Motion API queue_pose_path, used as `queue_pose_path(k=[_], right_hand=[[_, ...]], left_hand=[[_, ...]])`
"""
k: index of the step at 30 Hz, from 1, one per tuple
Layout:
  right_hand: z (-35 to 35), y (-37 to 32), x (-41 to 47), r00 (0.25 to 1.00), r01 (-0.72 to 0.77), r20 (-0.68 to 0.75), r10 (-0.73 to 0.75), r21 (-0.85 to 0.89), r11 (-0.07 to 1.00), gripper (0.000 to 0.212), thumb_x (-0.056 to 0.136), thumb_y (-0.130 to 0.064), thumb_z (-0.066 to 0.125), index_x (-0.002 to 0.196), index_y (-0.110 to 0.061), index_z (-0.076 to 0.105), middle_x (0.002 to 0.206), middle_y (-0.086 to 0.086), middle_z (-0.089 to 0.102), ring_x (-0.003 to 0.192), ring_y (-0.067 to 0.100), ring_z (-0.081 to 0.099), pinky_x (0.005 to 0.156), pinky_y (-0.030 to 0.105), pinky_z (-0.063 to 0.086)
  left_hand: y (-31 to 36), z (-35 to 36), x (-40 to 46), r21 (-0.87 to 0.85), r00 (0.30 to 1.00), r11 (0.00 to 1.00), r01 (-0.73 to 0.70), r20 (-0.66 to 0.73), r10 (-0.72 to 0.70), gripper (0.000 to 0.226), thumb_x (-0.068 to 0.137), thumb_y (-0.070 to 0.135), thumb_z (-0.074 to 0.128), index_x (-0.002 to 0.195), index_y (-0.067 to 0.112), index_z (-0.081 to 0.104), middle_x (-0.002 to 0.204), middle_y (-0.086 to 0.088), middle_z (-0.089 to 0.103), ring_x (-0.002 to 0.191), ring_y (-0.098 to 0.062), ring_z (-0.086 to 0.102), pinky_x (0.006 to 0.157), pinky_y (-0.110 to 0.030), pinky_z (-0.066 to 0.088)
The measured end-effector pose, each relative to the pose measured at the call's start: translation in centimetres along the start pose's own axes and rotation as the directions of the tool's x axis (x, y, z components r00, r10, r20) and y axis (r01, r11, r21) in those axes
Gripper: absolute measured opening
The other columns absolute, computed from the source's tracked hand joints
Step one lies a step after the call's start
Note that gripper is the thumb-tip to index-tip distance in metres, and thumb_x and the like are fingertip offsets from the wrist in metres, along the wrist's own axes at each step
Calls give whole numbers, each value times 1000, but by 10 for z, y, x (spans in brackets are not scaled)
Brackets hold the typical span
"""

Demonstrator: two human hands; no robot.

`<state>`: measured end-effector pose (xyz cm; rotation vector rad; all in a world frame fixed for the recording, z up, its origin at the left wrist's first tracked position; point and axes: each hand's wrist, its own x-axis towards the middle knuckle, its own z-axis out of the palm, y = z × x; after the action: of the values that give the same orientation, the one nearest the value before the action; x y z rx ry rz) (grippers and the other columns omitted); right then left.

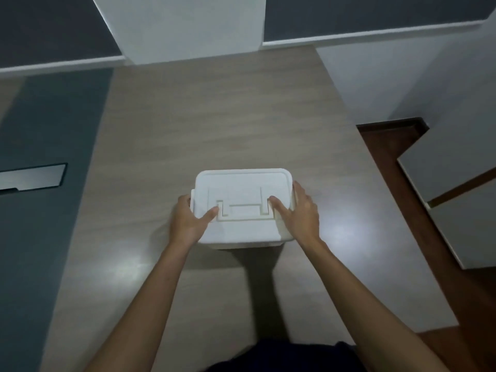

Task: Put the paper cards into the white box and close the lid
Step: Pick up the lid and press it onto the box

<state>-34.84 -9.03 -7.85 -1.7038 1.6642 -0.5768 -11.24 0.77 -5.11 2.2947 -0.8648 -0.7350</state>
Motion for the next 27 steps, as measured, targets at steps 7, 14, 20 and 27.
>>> queue_pose_path(k=[7,14,20,27], right_hand=[[5,-12,16,990,-90,113,79,97,991,87,71,-71,65,142,-34,30,131,-1,56,115,29,54,94,43,46],[8,-17,10,989,-93,-112,95,21,995,88,64,-66,76,128,-11,51,111,3,44,106,24,51,81,30,42],[21,-13,-1,981,76,-187,-60,83,994,68,80,-49,73,130,-10,52,122,8,46,108,24,51,88,26,41],[29,-13,11,972,131,-204,-114,67,989,67,83,-46,71,133,-8,49,123,12,46,109,24,50,93,33,46]], left_hand=[[-12,-3,8,-317,968,928,195,217,-129,48,77,36,77,114,6,68,112,-12,72,102,-27,68,94,-41,53],[-11,-2,4,-216,993,969,121,12,-121,61,66,42,84,112,7,65,120,-13,62,102,-29,63,91,-35,52],[-15,16,-15,-133,990,991,-19,-143,0,53,83,40,67,128,14,55,123,-13,61,111,-34,59,90,-36,47],[-14,17,-4,-50,987,999,-7,-160,-1,59,88,43,60,135,8,50,127,-17,63,117,-37,57,97,-43,47]])
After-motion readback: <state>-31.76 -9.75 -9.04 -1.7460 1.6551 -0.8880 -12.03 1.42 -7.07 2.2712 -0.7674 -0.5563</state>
